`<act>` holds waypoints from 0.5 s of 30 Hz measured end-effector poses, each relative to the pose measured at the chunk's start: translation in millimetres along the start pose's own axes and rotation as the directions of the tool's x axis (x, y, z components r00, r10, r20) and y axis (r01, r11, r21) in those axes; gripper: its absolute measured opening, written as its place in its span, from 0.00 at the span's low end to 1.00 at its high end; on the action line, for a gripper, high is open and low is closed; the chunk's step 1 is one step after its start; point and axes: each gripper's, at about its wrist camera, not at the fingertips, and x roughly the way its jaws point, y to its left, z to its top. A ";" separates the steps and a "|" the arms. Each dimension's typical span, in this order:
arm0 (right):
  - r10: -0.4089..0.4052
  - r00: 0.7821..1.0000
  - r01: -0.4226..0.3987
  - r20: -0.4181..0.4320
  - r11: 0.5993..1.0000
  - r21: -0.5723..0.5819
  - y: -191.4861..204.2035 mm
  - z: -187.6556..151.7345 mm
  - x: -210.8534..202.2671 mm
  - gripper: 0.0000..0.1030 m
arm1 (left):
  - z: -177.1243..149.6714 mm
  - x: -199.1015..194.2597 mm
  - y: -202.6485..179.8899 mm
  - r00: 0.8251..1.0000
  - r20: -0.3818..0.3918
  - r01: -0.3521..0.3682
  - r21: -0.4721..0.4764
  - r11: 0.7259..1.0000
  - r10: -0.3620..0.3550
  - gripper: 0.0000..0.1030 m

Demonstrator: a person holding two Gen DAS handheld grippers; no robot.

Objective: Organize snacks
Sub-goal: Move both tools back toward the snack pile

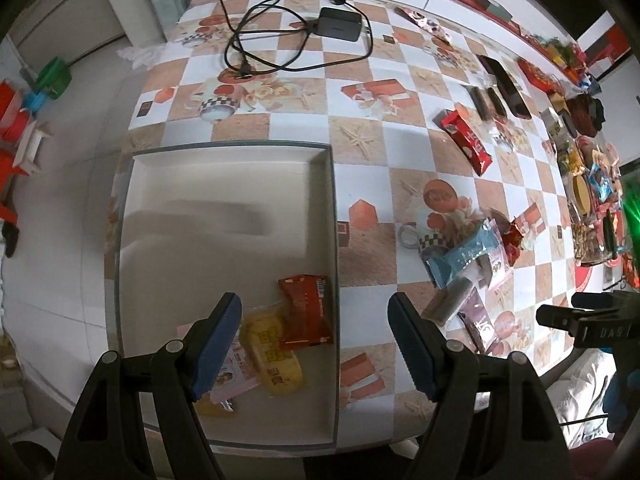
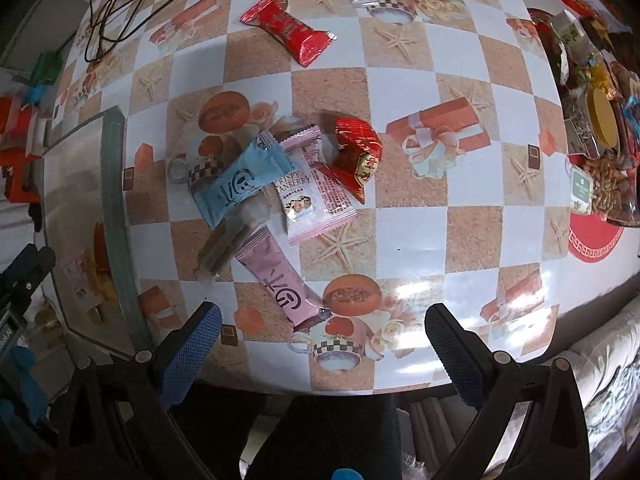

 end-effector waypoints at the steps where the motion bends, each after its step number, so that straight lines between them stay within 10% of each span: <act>1: 0.002 1.000 -0.002 -0.001 1.000 -0.001 0.2 0.4 0.4 0.99 | 0.4 0.0 0.4 1.000 -0.001 -0.004 -0.002 1.000 0.004 0.77; 15: 0.047 0.998 -0.046 -0.036 0.998 0.048 -17.2 2.7 17.5 0.99 | 1.2 2.7 -8.3 0.999 -0.022 -0.041 0.023 0.999 0.041 0.77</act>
